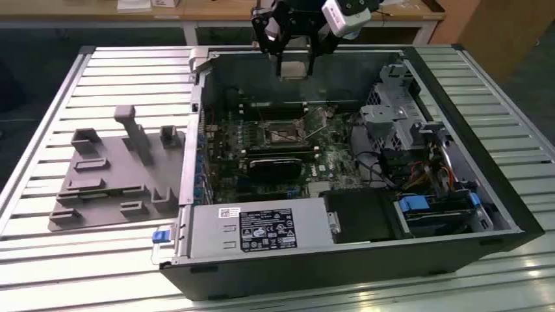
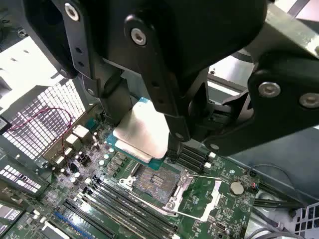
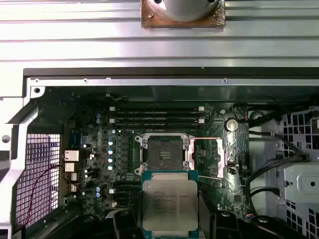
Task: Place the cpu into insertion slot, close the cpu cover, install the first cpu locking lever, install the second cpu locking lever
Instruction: 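Place the cpu into insertion slot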
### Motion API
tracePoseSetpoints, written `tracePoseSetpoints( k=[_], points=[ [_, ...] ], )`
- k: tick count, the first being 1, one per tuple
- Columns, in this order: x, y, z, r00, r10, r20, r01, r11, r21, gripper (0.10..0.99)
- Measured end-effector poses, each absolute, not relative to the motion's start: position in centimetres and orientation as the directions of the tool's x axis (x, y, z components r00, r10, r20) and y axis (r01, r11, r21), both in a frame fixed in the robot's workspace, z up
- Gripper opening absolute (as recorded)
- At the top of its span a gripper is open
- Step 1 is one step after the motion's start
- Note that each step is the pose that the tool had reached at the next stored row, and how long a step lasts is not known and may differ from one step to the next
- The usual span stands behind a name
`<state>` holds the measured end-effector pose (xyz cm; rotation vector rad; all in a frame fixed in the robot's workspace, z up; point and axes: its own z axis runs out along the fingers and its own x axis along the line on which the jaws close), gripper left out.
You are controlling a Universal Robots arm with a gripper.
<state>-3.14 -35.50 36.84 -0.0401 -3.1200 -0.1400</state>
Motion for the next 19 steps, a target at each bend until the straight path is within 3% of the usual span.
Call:
tracePoseSetpoints(
  k=[19],
  points=[
    [-3.17, -35.5, 36.09, -1.0, 0.025, 0.019, 0.026, 0.996, 0.089, 0.537]
  ],
)
